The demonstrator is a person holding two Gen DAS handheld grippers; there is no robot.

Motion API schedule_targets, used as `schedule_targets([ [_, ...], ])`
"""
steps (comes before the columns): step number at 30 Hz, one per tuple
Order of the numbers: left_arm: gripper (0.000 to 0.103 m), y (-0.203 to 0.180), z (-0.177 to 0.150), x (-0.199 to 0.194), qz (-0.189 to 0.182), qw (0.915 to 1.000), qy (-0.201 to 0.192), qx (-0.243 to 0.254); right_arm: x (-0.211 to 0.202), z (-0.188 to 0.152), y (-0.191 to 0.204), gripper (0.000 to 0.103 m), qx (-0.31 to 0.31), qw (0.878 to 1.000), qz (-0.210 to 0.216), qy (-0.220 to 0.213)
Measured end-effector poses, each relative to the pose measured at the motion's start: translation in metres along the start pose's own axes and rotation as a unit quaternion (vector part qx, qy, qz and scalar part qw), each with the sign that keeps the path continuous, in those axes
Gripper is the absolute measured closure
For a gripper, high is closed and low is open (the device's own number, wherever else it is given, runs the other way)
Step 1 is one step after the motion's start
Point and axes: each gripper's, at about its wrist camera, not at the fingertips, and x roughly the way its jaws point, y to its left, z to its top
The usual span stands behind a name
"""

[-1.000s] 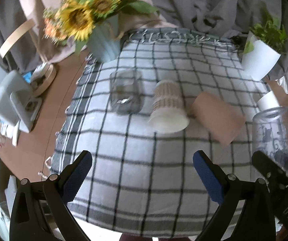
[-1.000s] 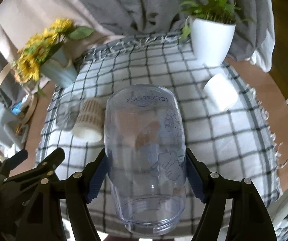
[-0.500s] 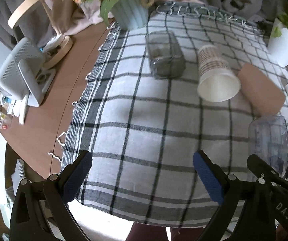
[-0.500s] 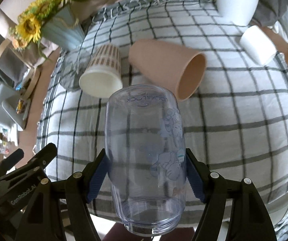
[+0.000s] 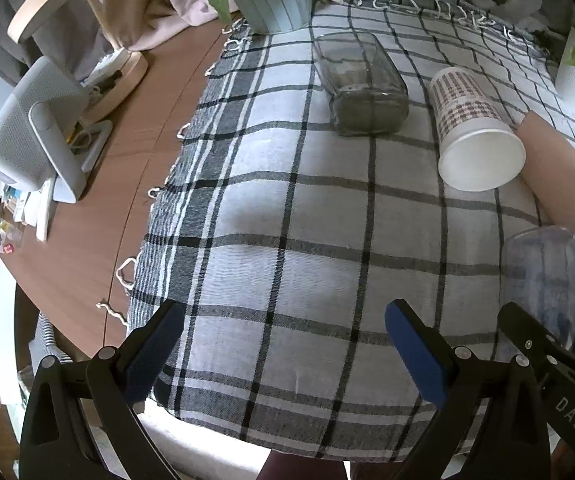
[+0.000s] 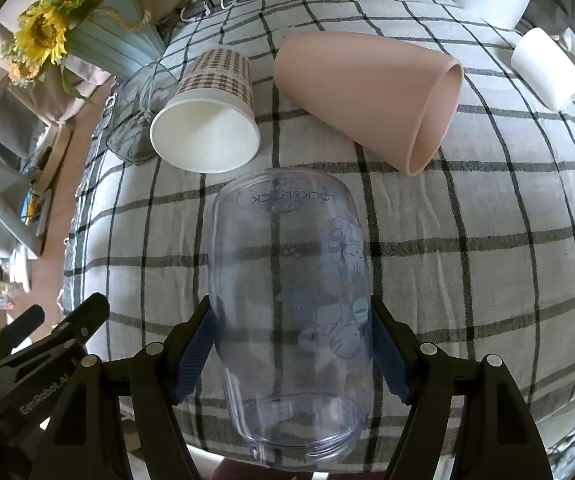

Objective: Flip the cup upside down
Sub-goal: 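Lift the clear plastic cup with the right gripper, then grasp the clear cup with the left gripper while the right gripper releases it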

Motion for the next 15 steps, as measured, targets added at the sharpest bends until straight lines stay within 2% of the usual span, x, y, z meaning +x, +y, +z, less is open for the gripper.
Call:
schedule_targets([
  [6,0.000,-0.001,0.000,0.001,-0.004,1.0000,0.002,0.000,0.000,0.000,0.000,0.030,-0.001,1.000,-0.001,0.002],
  [8,0.000,-0.001,0.000,0.000,-0.005,1.0000,0.001,0.000,0.000,0.000,0.000,0.025,-0.002,1.000,-0.003,0.003],
  [10,0.000,-0.002,-0.001,-0.003,-0.004,1.0000,-0.001,-0.002,-0.004,0.001,0.000,0.020,-0.002,1.000,0.000,-0.002],
  [15,0.000,-0.004,0.000,-0.015,-0.009,0.9999,-0.012,-0.006,-0.029,-0.003,-0.005,0.020,0.003,1.000,0.003,-0.028],
])
